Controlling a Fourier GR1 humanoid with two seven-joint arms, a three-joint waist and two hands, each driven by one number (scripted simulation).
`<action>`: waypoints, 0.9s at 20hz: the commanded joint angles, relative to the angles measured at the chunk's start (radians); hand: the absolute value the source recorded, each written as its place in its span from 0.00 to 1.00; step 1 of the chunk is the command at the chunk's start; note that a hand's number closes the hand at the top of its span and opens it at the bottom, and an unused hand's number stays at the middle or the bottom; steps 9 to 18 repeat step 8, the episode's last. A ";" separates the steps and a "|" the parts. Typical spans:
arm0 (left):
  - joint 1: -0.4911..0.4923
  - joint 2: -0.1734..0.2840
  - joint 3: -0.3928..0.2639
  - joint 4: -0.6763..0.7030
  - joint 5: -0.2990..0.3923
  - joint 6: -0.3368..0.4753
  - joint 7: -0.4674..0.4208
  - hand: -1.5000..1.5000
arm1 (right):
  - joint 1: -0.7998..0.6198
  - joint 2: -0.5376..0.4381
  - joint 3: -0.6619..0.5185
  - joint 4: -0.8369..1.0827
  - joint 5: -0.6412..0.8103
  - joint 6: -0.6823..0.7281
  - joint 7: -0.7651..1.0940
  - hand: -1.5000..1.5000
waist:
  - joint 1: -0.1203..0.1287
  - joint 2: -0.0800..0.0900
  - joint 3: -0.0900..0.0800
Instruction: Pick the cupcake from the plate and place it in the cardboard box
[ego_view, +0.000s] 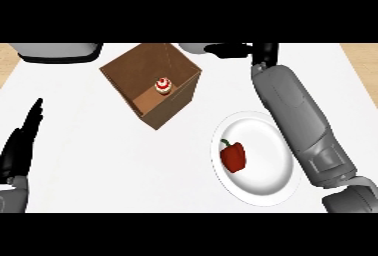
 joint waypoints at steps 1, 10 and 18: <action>-0.012 0.007 0.018 0.049 -0.008 0.007 -0.032 0.50 | 0.129 -0.105 0.000 -0.118 -0.010 0.100 0.006 0.00 | -0.017 -0.002 0.000; 0.013 0.008 0.026 -0.030 0.001 -0.011 0.044 0.50 | 0.388 -0.247 0.049 -0.467 -0.027 0.288 0.109 0.00 | -0.024 -0.006 0.000; 0.013 0.008 0.026 -0.030 0.001 -0.011 0.044 0.50 | 0.388 -0.247 0.049 -0.467 -0.027 0.288 0.109 0.00 | -0.024 -0.006 0.000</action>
